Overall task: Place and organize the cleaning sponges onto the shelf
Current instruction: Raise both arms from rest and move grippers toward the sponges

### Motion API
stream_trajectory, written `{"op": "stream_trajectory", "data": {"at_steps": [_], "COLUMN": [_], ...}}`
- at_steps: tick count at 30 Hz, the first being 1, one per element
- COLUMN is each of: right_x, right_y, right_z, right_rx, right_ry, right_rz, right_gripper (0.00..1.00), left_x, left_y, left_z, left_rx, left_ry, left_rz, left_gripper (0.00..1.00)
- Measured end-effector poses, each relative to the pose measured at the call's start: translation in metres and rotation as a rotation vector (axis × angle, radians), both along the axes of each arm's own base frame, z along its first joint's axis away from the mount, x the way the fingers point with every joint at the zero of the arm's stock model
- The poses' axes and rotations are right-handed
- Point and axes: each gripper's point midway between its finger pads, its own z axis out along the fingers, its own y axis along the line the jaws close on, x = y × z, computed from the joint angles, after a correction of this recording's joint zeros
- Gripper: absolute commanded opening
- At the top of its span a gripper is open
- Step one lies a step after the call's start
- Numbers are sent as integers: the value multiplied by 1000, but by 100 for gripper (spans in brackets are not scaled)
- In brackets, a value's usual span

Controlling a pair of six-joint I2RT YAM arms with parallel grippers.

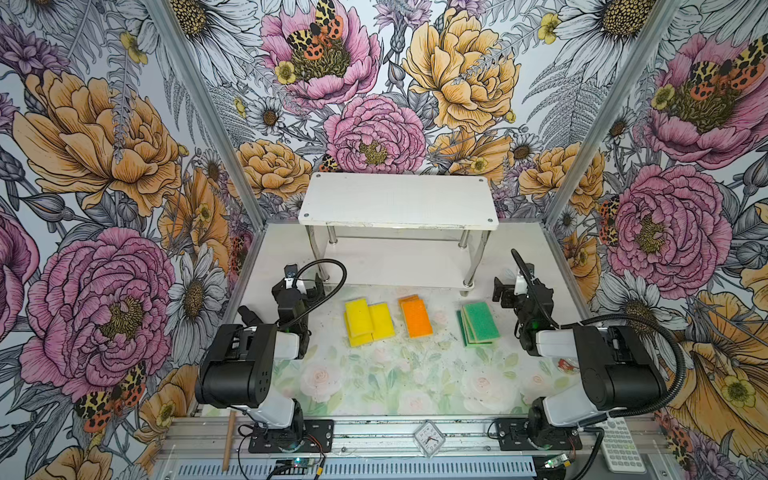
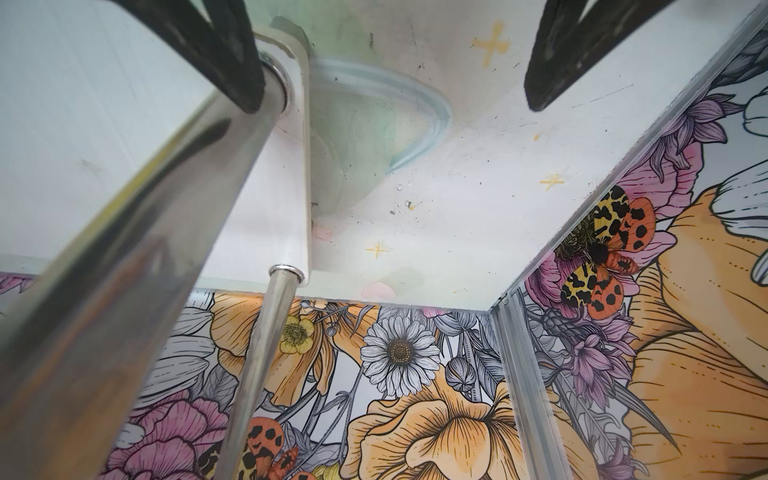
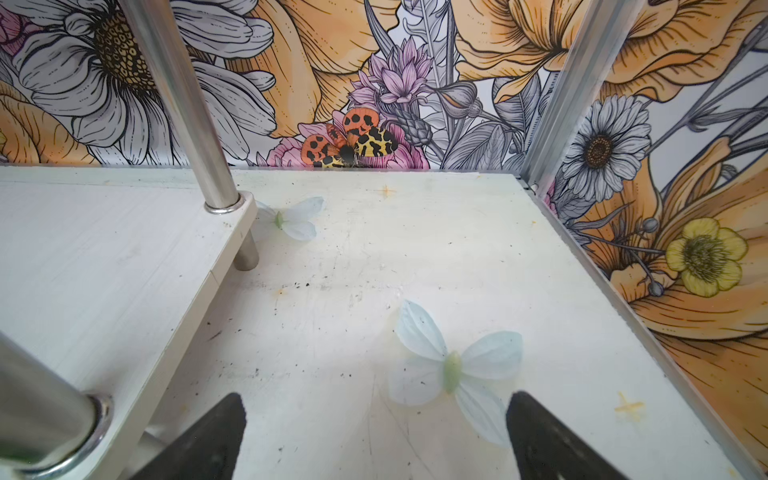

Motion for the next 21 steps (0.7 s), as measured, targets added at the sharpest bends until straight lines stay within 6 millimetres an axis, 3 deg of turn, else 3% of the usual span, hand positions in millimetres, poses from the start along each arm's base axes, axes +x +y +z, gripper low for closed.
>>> {"op": "stream_trajectory", "data": {"at_steps": [21], "right_x": [0], "right_y": [0], "right_z": [0], "right_rx": [1], "right_ry": [-1], "right_rz": [-2], "right_gripper": [99], "left_x": [-4], "left_y": [-4], "left_z": [4], "left_rx": [-1], "left_ry": [-31], "left_rz": [-18], "left_gripper": [99]}}
